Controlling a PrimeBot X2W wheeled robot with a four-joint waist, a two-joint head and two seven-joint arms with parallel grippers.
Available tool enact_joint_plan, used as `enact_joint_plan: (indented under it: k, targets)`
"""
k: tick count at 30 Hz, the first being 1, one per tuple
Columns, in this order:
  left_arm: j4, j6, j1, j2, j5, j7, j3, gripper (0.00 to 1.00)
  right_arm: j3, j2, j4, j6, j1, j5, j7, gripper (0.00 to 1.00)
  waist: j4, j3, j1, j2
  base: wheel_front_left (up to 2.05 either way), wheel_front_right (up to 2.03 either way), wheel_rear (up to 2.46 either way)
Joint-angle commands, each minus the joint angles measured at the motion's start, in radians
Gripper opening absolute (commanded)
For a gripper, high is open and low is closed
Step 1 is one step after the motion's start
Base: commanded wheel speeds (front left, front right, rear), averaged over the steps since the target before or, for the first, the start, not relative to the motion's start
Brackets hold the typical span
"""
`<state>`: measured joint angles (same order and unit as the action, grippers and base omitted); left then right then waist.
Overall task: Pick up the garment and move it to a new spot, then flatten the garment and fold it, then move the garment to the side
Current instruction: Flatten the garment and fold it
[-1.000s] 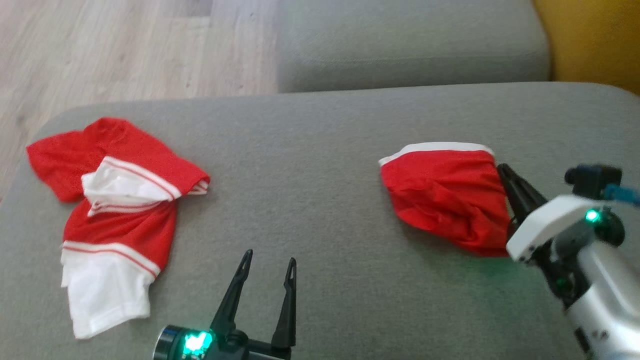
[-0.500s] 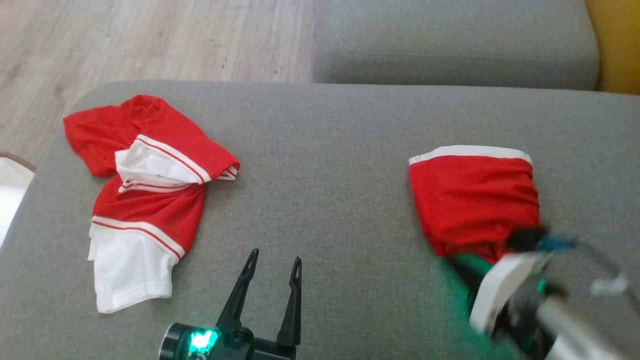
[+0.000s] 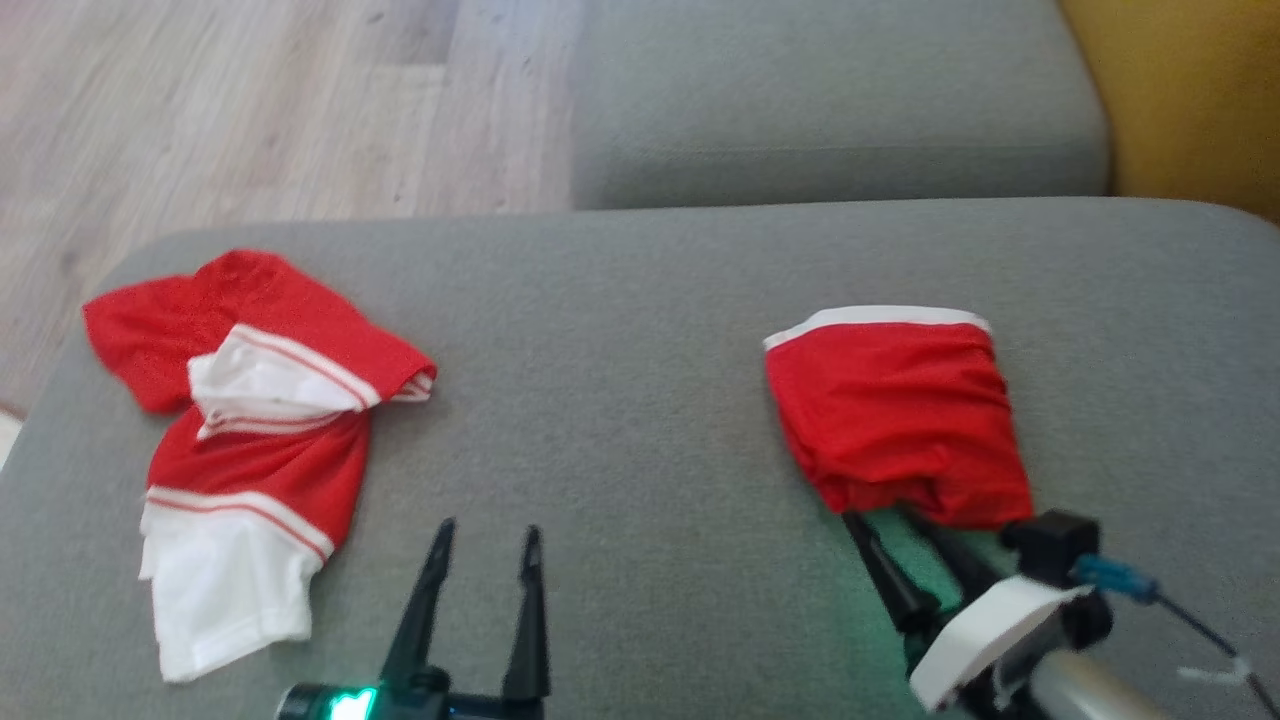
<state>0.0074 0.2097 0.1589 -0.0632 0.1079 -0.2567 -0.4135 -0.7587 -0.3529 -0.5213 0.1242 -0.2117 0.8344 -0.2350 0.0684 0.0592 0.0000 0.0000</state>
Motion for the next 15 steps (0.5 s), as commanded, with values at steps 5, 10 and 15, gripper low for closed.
enact_joint_plan:
  k: [5, 10, 15]
  targets:
    - [-0.041, -0.002, 0.003, 0.013, 0.019, -0.005, 0.097, 1.0, 0.244, 0.007, 0.18, 0.007, 0.074, -0.236, -0.026, 1.0, -0.047, 0.055, 0.0, 0.0, 0.0, 0.0, 0.0]
    - [-0.021, 0.006, 0.045, 0.013, 0.033, -0.005, 0.17, 1.0, 0.446, 0.098, 0.335, 0.007, 0.259, -0.522, -0.026, 1.0, -0.067, 0.091, 0.0, 0.0, 0.0, 0.0, 0.0]
    - [0.017, 0.005, 0.076, 0.013, 0.01, -0.005, 0.221, 1.0, 0.52, 0.178, 0.36, 0.007, 0.357, -0.613, -0.027, 1.0, -0.077, 0.105, 0.0, 0.0, 0.0, 0.0, 0.0]
